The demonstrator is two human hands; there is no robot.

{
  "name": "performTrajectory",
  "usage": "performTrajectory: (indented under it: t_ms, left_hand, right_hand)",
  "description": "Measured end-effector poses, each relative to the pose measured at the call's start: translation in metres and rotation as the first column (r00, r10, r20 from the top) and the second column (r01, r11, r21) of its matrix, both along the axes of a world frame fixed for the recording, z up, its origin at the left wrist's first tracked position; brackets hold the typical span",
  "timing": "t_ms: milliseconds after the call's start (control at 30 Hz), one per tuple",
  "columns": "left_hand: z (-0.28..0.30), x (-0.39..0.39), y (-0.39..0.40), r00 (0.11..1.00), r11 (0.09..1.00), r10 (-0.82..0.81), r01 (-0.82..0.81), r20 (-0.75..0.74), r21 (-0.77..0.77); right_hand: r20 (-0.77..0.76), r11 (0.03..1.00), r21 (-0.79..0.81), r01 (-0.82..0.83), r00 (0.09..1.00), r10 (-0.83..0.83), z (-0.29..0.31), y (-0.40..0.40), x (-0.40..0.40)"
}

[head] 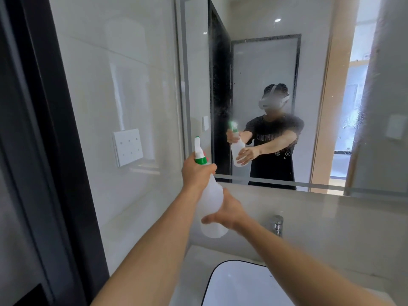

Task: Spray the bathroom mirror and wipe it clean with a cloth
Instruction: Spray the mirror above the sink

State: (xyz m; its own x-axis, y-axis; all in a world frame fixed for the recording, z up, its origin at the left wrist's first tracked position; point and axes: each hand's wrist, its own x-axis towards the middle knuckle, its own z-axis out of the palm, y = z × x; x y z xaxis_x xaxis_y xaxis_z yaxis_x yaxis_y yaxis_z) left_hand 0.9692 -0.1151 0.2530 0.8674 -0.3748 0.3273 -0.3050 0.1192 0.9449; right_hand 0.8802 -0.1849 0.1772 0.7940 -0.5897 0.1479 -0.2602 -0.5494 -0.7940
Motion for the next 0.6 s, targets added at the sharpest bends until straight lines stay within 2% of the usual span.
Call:
performTrajectory:
  t_ms: [133, 400, 600]
  left_hand:
    - [-0.011, 0.004, 0.003, 0.999, 1.0, 0.022, -0.022, -0.033, 0.013]
    - [-0.036, 0.009, 0.005, 0.986, 0.989, -0.11, 0.122, -0.124, 0.088]
    - [-0.056, 0.01, -0.005, 0.978, 0.991, -0.112, 0.123, -0.176, 0.051]
  right_hand:
    - [-0.027, 1.0, 0.004, 0.007, 1.0, -0.007, -0.01, 0.005, 0.003]
    - [-0.066, 0.997, 0.057, 0.042, 0.997, -0.038, -0.039, 0.011, 0.002]
    - [-0.109, 0.997, 0.051, 0.06, 0.993, -0.054, -0.05, 0.011, -0.006]
